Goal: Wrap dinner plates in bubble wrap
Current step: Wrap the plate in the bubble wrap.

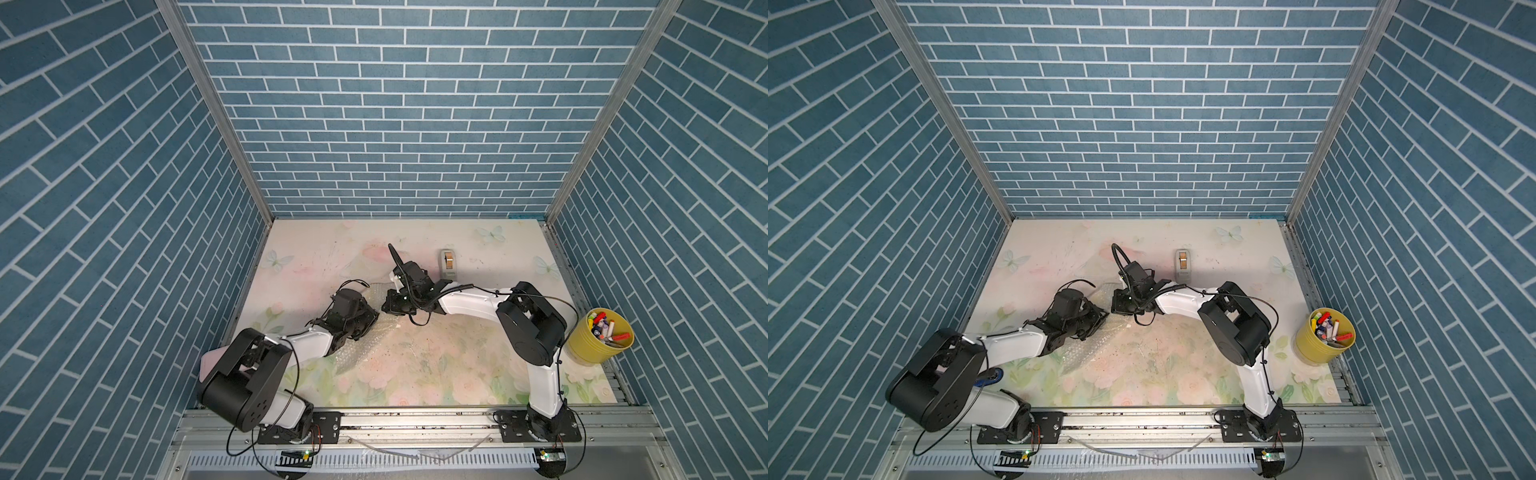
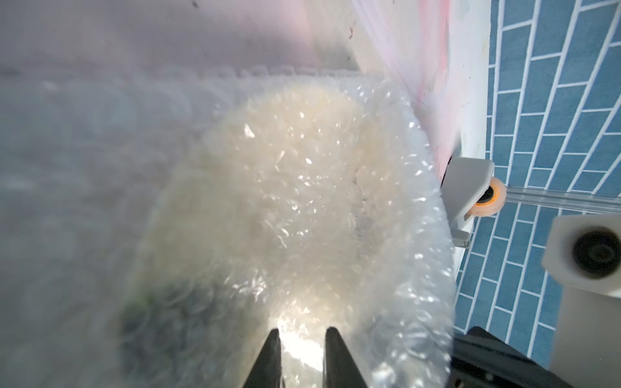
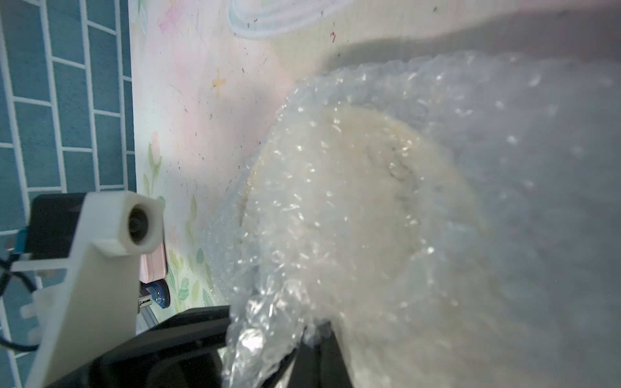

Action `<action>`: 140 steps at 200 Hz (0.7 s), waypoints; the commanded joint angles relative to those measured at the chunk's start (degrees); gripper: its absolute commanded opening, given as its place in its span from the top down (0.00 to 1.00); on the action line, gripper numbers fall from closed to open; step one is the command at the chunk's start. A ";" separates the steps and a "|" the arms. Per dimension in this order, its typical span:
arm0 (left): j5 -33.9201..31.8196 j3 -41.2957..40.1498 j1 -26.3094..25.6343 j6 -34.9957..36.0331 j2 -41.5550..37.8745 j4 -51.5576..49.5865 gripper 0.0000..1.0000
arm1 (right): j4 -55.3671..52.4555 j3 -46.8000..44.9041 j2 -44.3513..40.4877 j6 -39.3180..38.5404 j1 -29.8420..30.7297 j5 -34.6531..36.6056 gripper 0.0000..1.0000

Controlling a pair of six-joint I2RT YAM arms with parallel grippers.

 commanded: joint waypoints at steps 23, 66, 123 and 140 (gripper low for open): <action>-7.84 -0.32 2.18 0.70 -7.09 -13.66 0.84 | -0.87 0.72 -0.28 1.21 0.01 1.01 1.00; -4.83 -3.05 3.33 0.49 -2.59 -7.04 0.88 | -1.82 2.15 -1.28 1.02 0.53 0.50 1.00; -2.34 -4.27 3.33 -0.81 0.65 -1.25 0.90 | -7.22 8.30 2.45 0.08 4.85 -0.31 1.00; -2.49 -4.52 3.40 -0.85 -0.19 -1.19 0.90 | -7.86 8.58 3.56 0.71 4.42 -0.07 1.00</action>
